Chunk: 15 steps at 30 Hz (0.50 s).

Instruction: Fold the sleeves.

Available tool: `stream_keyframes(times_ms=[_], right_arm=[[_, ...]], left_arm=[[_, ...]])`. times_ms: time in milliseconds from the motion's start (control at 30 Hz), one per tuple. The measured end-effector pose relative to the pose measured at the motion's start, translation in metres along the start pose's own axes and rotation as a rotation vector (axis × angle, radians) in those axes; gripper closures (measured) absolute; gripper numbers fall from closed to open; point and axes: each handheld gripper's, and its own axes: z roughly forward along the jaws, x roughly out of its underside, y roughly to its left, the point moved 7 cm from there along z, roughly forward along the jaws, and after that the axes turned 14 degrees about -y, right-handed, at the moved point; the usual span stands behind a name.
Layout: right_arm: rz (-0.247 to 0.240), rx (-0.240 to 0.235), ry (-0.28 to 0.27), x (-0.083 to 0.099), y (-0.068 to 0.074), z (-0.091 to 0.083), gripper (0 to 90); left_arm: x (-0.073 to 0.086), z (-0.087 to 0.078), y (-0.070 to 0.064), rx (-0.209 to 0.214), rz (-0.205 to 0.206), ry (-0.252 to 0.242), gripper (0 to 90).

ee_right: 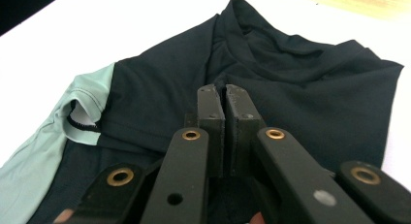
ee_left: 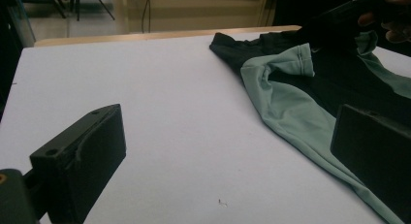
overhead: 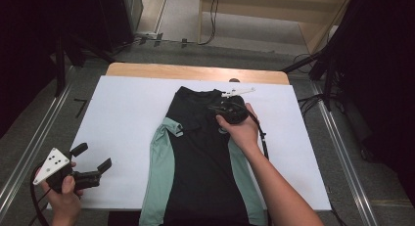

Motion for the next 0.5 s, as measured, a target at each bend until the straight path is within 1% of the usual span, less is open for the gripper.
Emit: stream_keyframes(times_ms=[300, 500], right_arm=[[0.006, -0.013, 0.024, 0.012, 0.004, 0.009, 84.3], [0.012, -0.034, 0.009, 0.011, 0.007, 0.009, 82.1]], left_arm=[[0.001, 0.000, -0.001, 0.003, -0.001, 0.004, 0.0], [0.001, 0.001, 0.000, 0.004, -0.002, 0.002, 0.0]])
